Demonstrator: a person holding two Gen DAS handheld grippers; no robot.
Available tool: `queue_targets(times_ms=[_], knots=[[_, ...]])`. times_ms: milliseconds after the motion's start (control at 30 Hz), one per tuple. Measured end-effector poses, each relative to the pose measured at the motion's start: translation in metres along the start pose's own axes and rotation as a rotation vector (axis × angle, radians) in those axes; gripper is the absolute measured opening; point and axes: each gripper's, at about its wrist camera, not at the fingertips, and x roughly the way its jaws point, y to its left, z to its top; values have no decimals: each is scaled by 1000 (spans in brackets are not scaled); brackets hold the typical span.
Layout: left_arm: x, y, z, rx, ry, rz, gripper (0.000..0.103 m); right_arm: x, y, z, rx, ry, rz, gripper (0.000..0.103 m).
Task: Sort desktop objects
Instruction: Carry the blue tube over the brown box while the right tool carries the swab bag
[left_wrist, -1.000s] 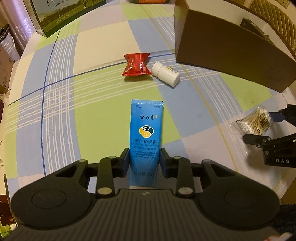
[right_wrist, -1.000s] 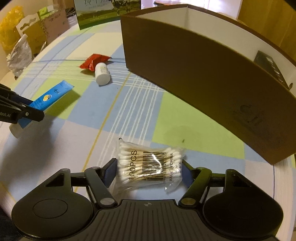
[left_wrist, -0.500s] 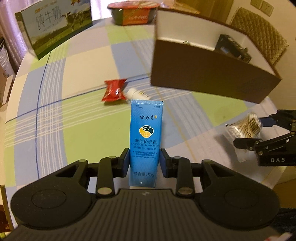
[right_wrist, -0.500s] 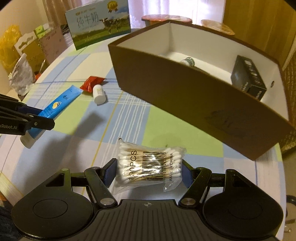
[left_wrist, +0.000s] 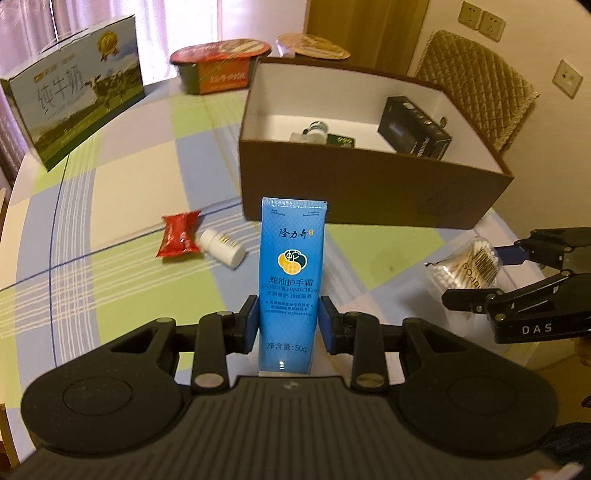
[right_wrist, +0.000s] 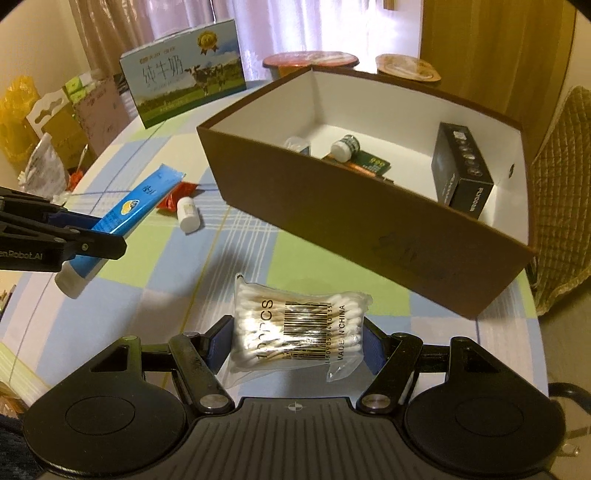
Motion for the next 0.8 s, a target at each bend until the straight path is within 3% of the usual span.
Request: queue_targets(times_ms=[433,800], knots=[[-12,-22,30,28,-67,-35,28,-22,-23,27,-9,-72,25,67],[-2,-48,88,48,-142,-78,28,-24,-61,79,-56,-154,-8,67]])
